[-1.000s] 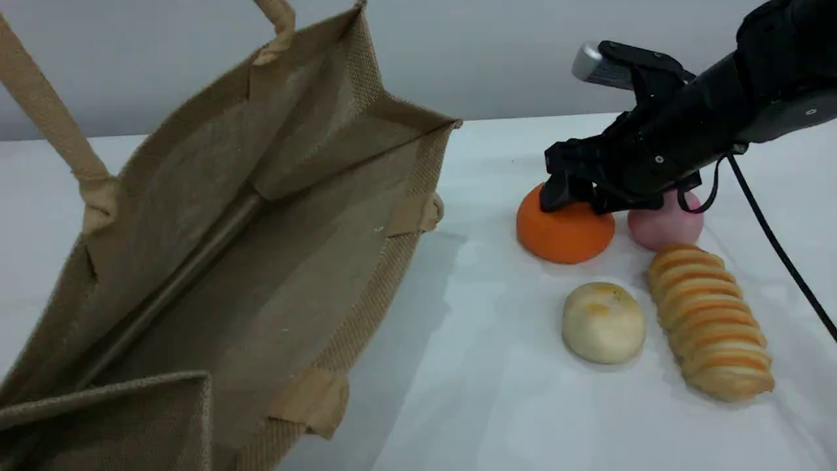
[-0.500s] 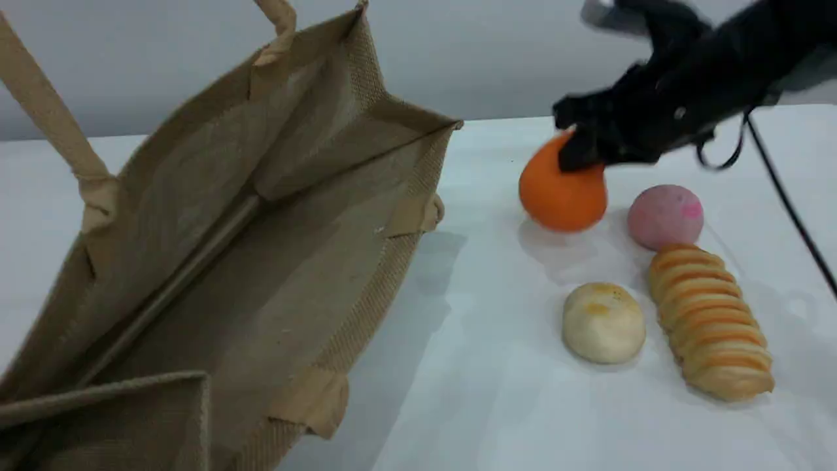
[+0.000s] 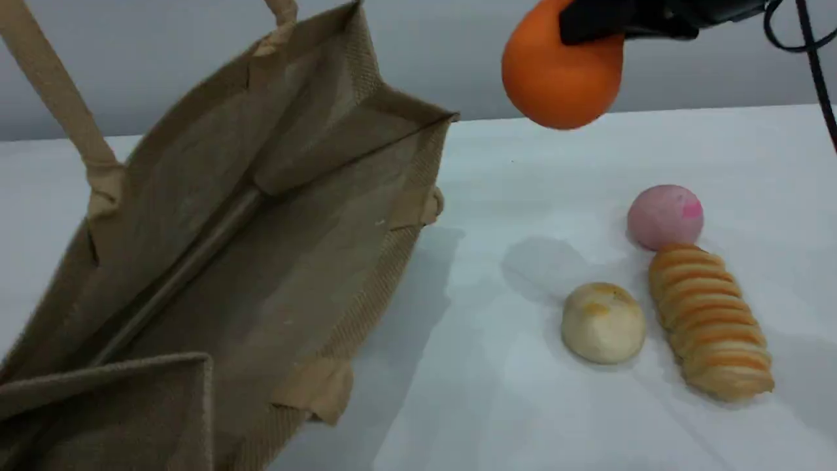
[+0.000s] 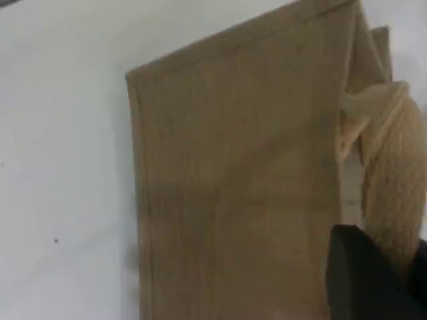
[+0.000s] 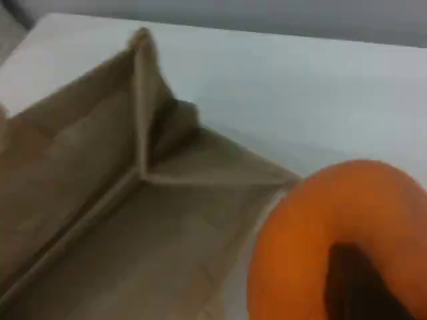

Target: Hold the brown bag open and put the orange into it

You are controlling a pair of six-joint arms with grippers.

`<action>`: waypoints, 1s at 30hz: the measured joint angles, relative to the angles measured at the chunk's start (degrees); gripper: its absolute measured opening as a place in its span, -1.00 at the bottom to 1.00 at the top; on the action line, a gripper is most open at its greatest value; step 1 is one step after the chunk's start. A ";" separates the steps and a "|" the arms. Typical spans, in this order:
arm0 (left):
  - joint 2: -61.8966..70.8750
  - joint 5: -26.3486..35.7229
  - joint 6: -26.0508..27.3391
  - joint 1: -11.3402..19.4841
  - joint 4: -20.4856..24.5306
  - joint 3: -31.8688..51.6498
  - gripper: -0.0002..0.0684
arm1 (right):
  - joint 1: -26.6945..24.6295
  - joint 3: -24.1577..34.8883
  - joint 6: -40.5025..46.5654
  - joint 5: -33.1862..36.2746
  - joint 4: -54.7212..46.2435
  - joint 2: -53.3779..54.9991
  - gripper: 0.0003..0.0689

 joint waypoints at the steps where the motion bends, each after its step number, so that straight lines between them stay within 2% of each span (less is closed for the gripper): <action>1: 0.00 0.00 0.06 0.00 -0.52 -0.83 -0.76 | 0.00 0.24 0.18 0.83 -0.11 0.00 -0.90; 9: 0.00 0.05 0.06 0.00 -1.05 -3.04 -0.76 | 0.05 0.73 2.12 10.36 -0.26 0.11 -0.90; 13: 0.00 0.05 0.06 0.00 -1.05 -3.04 -0.76 | 2.30 0.73 2.69 12.93 -0.26 0.11 -0.90; 18: 0.00 0.21 -0.09 0.00 -1.00 -3.04 -0.76 | 8.17 0.73 2.92 11.87 0.48 0.12 -0.90; 24: 0.00 1.16 -1.36 0.00 -1.00 -3.04 -0.76 | 17.60 0.67 2.01 5.61 4.24 0.47 -0.90; 27: 0.23 1.16 -1.36 0.00 -1.00 -3.04 -0.76 | 20.72 0.67 -0.57 3.54 4.22 0.82 -0.90; 30: 0.56 1.16 -1.36 0.00 -1.11 -3.04 -0.76 | 21.44 0.07 -0.78 0.55 4.26 1.58 -0.90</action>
